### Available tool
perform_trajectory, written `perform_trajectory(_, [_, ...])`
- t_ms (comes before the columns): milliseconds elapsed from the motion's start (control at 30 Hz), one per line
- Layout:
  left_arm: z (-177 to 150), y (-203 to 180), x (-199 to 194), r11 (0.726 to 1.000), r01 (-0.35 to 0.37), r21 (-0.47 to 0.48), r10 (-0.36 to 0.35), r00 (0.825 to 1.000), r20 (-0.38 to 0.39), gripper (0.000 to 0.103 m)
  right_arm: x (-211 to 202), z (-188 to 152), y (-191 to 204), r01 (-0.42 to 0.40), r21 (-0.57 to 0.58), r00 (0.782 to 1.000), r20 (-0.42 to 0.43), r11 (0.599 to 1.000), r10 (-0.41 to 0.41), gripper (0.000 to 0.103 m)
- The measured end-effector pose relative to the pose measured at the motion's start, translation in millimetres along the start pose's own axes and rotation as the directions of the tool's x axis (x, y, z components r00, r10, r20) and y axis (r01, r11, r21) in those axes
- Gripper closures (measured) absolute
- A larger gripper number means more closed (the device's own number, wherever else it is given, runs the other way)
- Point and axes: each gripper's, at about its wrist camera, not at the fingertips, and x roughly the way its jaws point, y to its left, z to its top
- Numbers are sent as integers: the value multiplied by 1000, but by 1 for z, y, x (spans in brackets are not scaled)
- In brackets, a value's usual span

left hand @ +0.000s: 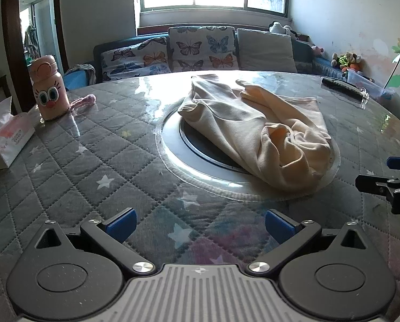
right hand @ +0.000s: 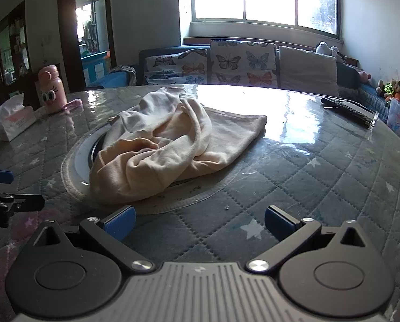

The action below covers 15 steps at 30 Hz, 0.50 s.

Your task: Fold clothes

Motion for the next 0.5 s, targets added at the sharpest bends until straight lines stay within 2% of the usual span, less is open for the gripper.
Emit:
perform_trajectory(300, [-6, -9, -7, 1000, 2, 0, -2, 1000, 8, 0, -7, -8, 7, -16, -5, 1000, 27, 1000, 16, 0])
perform_trajectory(500, [-8, -17, -13, 1000, -26, 6, 26, 1000, -5, 0, -8, -9, 8, -46, -10, 998, 35, 999, 46, 0])
